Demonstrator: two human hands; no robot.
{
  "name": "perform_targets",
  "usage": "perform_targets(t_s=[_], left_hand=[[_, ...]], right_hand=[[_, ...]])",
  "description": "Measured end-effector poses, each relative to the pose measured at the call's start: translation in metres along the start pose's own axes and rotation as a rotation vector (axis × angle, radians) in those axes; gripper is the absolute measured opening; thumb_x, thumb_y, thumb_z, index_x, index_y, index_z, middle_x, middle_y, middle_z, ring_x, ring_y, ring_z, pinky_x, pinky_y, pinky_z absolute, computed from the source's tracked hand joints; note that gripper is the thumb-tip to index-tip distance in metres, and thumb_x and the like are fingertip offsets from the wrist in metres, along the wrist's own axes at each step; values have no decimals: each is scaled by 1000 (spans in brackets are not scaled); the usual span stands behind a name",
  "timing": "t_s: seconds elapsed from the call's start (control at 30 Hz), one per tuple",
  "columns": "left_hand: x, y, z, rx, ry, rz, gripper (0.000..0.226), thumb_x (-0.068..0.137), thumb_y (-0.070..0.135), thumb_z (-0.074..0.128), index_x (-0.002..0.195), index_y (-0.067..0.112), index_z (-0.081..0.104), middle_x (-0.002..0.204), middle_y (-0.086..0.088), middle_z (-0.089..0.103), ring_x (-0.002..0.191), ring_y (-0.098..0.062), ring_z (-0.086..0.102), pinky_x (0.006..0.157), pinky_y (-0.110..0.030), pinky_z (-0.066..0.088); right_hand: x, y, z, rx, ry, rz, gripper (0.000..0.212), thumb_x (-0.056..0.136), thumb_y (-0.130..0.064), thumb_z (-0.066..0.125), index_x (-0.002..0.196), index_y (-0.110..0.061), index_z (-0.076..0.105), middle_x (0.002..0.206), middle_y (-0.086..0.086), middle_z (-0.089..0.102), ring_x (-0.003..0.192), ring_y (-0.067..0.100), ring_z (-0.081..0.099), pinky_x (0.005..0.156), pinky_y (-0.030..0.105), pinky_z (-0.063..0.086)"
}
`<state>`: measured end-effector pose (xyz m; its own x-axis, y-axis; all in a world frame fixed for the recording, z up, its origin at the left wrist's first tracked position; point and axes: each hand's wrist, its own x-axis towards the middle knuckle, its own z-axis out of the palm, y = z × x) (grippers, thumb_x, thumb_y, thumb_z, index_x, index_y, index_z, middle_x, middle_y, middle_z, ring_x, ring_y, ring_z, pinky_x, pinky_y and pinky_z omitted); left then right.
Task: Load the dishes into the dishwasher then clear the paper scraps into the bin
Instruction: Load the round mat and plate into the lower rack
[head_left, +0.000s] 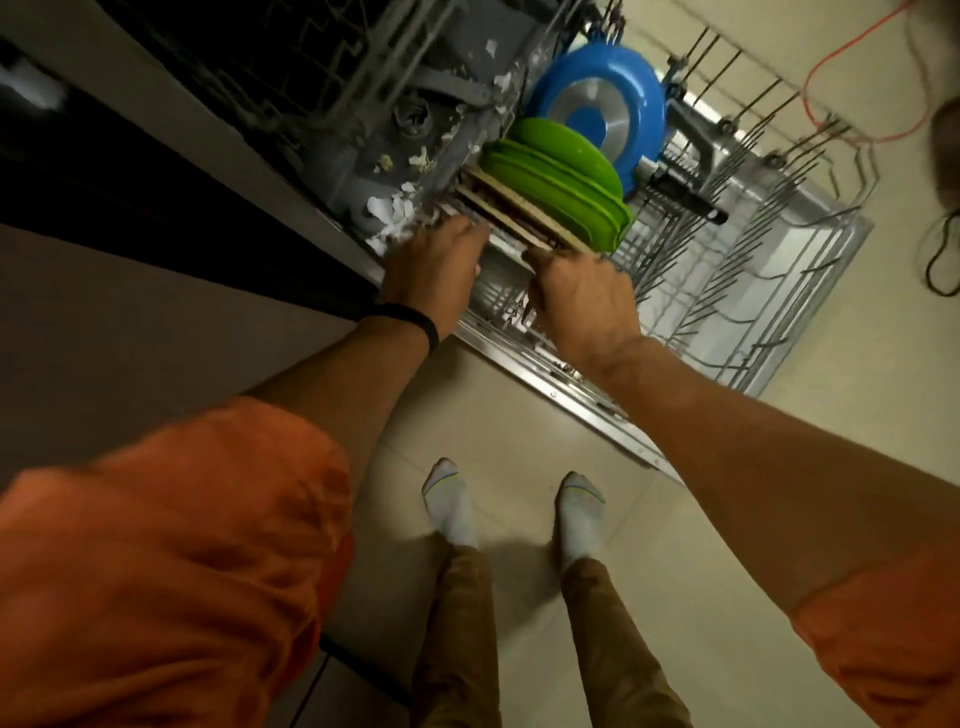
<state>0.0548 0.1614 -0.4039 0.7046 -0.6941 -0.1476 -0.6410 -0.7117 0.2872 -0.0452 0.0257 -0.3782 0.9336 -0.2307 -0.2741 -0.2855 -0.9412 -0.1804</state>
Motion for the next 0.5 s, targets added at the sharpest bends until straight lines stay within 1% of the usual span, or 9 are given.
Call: perform_targets(t_s=[0.07,0.1,0.23,0.3,0.37,0.43,0.5], left_hand=[[-17,19,-23,-12,-38,-12,30,91,3,62,120,12,65,121,-11,64,103,-38,64,85,-51,55],[-25,29,-36,-8,-46,-21,31,91,2,62,120,12,65,122,-11,64,103,-38,65,85,-50,55],[-66,72,-101,1,-69,-84,30,94,5,59,122,15,64,128,-8,61,108,-34,64,83,-47,55],[-86,92,-138,16,-75,-123,28,98,11,55,124,18,60,131,-4,58,107,-34,65,80,-48,57],[-108,113,-180,42,-55,-156,24,100,18,54,123,19,59,130,-2,58,106,-32,64,78,-48,57],[-132,133,-223,49,6,-184,21,101,22,53,121,18,59,126,-1,59,104,-30,64,78,-45,56],[-153,148,-260,48,80,-208,24,103,26,51,123,18,60,127,1,59,106,-26,63,80,-41,52]], right_hand=[[-15,1,-28,-22,-54,2,27,101,-14,52,127,-19,57,102,10,70,95,35,68,69,39,43],[-22,1,-45,-32,-55,-2,26,101,-14,52,126,-20,57,101,10,70,95,35,68,69,38,41],[-58,-3,-117,-30,-12,-51,16,99,-17,53,115,-18,59,95,9,70,87,33,69,71,40,51],[-76,-8,-156,-25,20,-69,15,100,-21,51,113,-18,59,99,7,70,88,34,69,67,38,49],[-98,-13,-196,-9,57,-93,16,101,-24,50,114,-20,59,104,5,70,90,33,69,65,36,47],[-124,-21,-236,-16,77,-136,18,103,-26,49,116,-20,59,106,3,70,89,31,69,64,34,46],[-147,-28,-269,-18,106,-180,19,104,-29,49,115,-19,60,105,2,70,87,29,68,64,34,49]])
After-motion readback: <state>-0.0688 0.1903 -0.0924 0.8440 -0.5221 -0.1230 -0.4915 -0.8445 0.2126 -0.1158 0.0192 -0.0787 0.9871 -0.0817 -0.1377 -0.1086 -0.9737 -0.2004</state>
